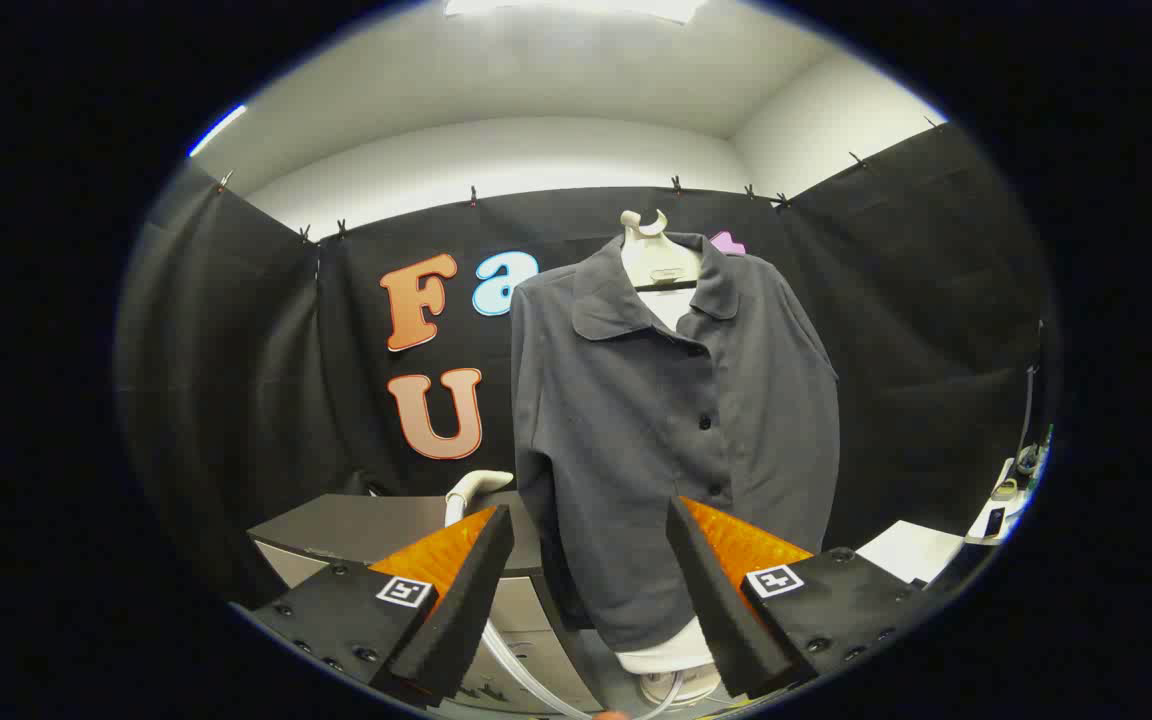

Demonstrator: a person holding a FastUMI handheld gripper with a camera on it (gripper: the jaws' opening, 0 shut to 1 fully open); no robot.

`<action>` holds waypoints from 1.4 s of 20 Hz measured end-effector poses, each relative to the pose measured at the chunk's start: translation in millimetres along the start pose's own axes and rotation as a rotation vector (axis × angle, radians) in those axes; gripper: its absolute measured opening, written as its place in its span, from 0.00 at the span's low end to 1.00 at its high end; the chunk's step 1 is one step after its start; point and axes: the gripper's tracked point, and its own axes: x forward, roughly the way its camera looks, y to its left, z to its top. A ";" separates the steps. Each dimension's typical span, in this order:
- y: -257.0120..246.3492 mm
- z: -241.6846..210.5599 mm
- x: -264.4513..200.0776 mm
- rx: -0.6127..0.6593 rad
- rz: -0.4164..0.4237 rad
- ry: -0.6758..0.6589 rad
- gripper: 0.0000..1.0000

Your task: Iron the clothes twice with a garment steamer, once on the left side and once on the right side.

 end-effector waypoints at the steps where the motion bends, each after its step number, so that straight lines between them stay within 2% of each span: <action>1: 3.0 0.1 -0.5 0.004 0.004 0.004 0.98; 8: 17.4 12.9 -5.4 -0.010 0.030 -0.004 0.98; 18: 4.6 18.6 1.2 -0.054 -0.006 0.040 0.98; 24: 49.2 40.9 38.7 -0.089 0.079 0.068 0.98; 28: 91.5 55.9 82.0 -0.149 0.121 0.090 0.98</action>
